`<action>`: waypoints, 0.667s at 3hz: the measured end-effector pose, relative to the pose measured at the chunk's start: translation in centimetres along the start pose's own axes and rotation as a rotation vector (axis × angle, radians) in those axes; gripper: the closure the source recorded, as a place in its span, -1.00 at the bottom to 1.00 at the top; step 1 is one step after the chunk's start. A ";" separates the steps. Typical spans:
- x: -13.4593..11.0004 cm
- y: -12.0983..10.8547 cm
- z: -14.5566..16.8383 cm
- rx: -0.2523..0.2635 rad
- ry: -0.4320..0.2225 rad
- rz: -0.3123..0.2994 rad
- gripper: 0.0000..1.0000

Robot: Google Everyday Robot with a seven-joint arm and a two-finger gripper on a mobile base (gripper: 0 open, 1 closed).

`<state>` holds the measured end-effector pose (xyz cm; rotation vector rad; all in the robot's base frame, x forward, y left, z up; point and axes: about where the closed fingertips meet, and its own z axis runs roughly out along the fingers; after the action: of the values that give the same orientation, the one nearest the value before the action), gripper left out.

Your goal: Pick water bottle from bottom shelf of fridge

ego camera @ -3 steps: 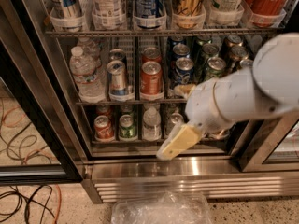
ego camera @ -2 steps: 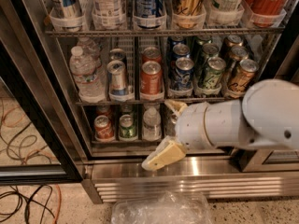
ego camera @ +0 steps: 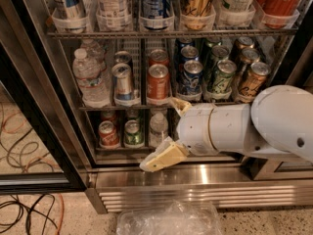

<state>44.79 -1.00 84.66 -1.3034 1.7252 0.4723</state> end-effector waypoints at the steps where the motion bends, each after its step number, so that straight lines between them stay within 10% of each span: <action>1: 0.0 0.2 -0.1 -0.012 0.010 0.010 -1.00; 2: 2.1 2.1 1.4 -0.004 -0.035 0.147 -1.00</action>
Offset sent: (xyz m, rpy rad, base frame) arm 0.0319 0.0182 -0.0334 0.5161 0.1095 -0.5135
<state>43.40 -0.41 81.76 -1.1695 1.7992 0.5797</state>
